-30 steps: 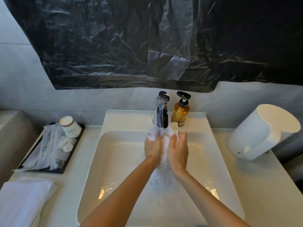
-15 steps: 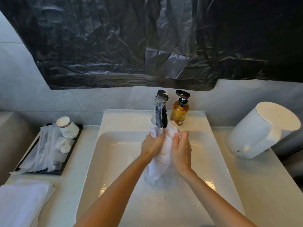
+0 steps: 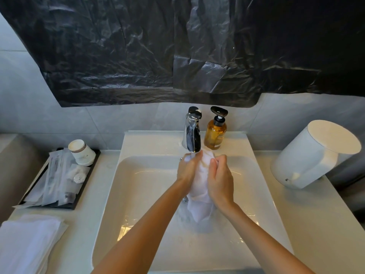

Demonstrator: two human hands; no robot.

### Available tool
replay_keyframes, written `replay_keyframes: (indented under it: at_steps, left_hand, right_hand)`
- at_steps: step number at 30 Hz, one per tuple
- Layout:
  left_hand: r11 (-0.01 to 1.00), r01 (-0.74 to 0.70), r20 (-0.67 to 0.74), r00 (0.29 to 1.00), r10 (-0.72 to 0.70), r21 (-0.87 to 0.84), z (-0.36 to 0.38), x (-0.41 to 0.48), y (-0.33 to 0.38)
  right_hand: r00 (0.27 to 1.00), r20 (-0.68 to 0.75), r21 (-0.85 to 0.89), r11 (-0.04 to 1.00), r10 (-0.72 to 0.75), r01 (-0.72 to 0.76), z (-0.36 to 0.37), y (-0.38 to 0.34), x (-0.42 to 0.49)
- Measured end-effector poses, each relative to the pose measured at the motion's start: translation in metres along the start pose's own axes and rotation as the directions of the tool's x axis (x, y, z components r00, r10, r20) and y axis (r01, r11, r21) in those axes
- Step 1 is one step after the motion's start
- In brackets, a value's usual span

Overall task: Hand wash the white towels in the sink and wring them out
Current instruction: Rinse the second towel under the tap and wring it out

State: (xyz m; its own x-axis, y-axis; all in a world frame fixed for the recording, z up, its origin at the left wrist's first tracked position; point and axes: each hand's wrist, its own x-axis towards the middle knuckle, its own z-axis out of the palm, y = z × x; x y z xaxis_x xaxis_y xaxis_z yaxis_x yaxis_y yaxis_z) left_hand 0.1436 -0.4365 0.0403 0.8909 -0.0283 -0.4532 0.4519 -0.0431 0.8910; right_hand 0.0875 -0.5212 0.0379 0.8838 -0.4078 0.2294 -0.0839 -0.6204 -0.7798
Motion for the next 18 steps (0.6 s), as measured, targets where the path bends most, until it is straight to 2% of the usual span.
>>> replay_keyframes:
  at_steps: [4, 7, 9, 11, 15, 18]
  left_hand:
    - [0.993, -0.103, -0.137, 0.984, 0.111, 0.058, -0.0004, -0.0005, 0.0068]
    - [0.965, -0.173, -0.163, 0.965, 0.206, 0.199, -0.0018, 0.0001, 0.0108]
    - [0.924, -0.204, -0.165, 0.949, 0.268, 0.324, -0.0038, 0.0038, 0.0109]
    - [0.905, -0.213, -0.171, 0.941, 0.291, 0.368, -0.0058, 0.0035, 0.0107]
    - [0.929, -0.166, -0.156, 0.961, 0.227, 0.332, -0.0073, -0.0021, 0.0077]
    - [0.949, -0.150, -0.042, 0.985, 0.168, 0.278, -0.0089, -0.0040, 0.0060]
  right_hand:
    - [0.994, 0.015, -0.068, 0.992, -0.106, 0.107, -0.0001, -0.0045, 0.0048]
    - [0.991, 0.063, -0.092, 0.988, -0.115, 0.120, -0.0010, -0.0042, 0.0049]
    - [0.994, 0.104, -0.062, 0.997, -0.036, 0.043, 0.0001, -0.0032, 0.0027]
    - [0.985, 0.144, 0.019, 0.995, 0.090, -0.093, 0.0022, -0.0053, 0.0015]
    - [0.903, 0.243, 0.056, 0.924, 0.354, -0.378, 0.0037, -0.0092, 0.0074]
    - [0.878, 0.218, 0.034, 0.896, 0.427, -0.444, 0.0018, -0.0064, 0.0096]
